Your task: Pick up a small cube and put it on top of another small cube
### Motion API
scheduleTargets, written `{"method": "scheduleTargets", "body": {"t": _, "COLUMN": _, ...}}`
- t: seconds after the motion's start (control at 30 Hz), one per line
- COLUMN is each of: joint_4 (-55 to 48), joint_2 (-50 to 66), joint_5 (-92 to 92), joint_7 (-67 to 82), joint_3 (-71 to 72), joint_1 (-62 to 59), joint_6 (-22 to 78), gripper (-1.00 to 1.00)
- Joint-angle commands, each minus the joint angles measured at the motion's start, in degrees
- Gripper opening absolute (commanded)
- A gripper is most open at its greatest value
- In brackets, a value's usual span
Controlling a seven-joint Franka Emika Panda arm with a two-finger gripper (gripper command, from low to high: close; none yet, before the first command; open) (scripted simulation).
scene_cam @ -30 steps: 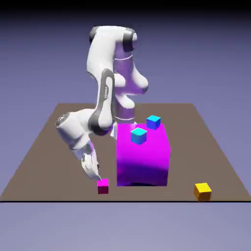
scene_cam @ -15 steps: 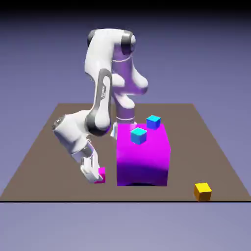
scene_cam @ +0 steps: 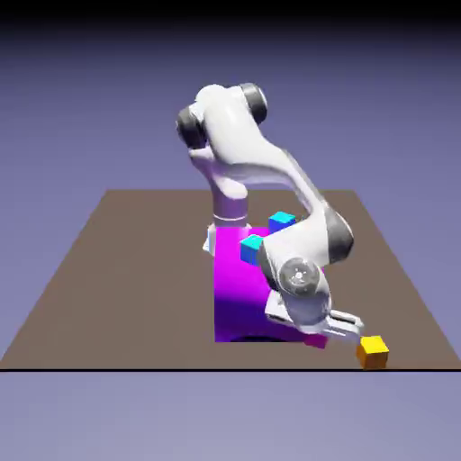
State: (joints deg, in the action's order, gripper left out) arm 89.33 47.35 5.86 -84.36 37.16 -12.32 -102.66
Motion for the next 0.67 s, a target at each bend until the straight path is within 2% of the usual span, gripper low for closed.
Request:
{"method": "scheduleTargets", "body": {"t": 0.0, "joint_4": -1.75, "joint_2": 1.44, "joint_5": 2.61, "joint_7": -0.26, "joint_3": 2.07, "joint_1": 0.39, "joint_6": 1.47, "gripper": -1.00}}
{"method": "scheduleTargets", "body": {"t": 0.3, "joint_4": -16.45, "joint_2": 14.55, "joint_5": 24.97, "joint_7": -2.38, "joint_3": 19.76, "joint_1": 4.15, "joint_6": 13.85, "gripper": -1.00}}
{"method": "scheduleTargets", "body": {"t": 0.37, "joint_4": -15.53, "joint_2": 15.49, "joint_5": 26.00, "joint_7": -2.60, "joint_3": 19.28, "joint_1": 4.78, "joint_6": 13.80, "gripper": -1.00}}
{"method": "scheduleTargets", "body": {"t": 0.5, "joint_4": -7.75, "joint_2": 17.84, "joint_5": 28.37, "joint_7": -4.16, "joint_3": 17.53, "joint_1": 2.88, "joint_6": 5.63, "gripper": -1.00}}
{"method": "scheduleTargets", "body": {"t": 0.53, "joint_4": -7.75, "joint_2": 17.84, "joint_5": 28.37, "joint_7": -4.16, "joint_3": 17.53, "joint_1": 2.88, "joint_6": 5.63, "gripper": 1.00}}
{"method": "scheduleTargets", "body": {"t": 0.63, "joint_4": -11.90, "joint_2": 16.59, "joint_5": 27.11, "joint_7": -3.33, "joint_3": 18.46, "joint_1": 3.89, "joint_6": 9.98, "gripper": 1.00}}
